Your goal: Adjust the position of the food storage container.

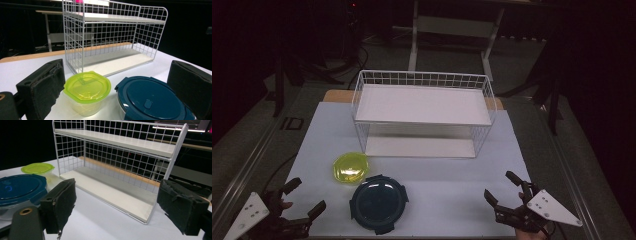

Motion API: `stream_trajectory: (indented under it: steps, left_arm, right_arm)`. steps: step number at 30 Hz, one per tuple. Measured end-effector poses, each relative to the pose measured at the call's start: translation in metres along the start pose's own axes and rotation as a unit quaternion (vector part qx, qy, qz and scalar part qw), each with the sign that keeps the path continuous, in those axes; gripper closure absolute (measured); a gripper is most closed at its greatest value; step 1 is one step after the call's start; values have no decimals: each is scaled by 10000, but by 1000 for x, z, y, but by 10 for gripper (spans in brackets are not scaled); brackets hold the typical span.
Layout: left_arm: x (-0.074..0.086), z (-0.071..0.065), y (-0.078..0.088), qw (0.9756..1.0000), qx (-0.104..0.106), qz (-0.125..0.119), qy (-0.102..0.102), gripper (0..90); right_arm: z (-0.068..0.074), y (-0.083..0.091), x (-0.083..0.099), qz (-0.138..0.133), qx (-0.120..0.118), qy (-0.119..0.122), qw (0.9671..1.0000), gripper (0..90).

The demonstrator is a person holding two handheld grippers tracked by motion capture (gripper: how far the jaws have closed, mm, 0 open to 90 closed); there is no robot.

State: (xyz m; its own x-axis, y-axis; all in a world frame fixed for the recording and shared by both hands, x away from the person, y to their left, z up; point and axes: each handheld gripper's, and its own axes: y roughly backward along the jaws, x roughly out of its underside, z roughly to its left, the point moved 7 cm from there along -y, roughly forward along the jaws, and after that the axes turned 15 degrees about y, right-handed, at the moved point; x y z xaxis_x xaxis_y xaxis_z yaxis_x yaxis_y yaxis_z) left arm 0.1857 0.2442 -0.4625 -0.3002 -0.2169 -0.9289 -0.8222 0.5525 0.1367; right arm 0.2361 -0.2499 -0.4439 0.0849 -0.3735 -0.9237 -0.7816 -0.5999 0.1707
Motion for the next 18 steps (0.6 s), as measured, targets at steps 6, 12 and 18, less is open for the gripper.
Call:
stream_trajectory:
  steps: [6, 12, 18]
  left_arm:
    - [-1, -3, 2, 10000, 20, -4, -20, 10]
    - [-8, -5, 9, 9999, 117, -45, 116, 12]
    - [-4, -2, 12, 9993, 326, 176, 93, 17]
  right_arm:
    - [0, 1, -2, -22, 5, 3, 10000, 152]
    - [0, 3, -4, -60, 57, 3, 10000, 152]
    - [0, 2, -4, -44, 73, -38, 10000, 152]
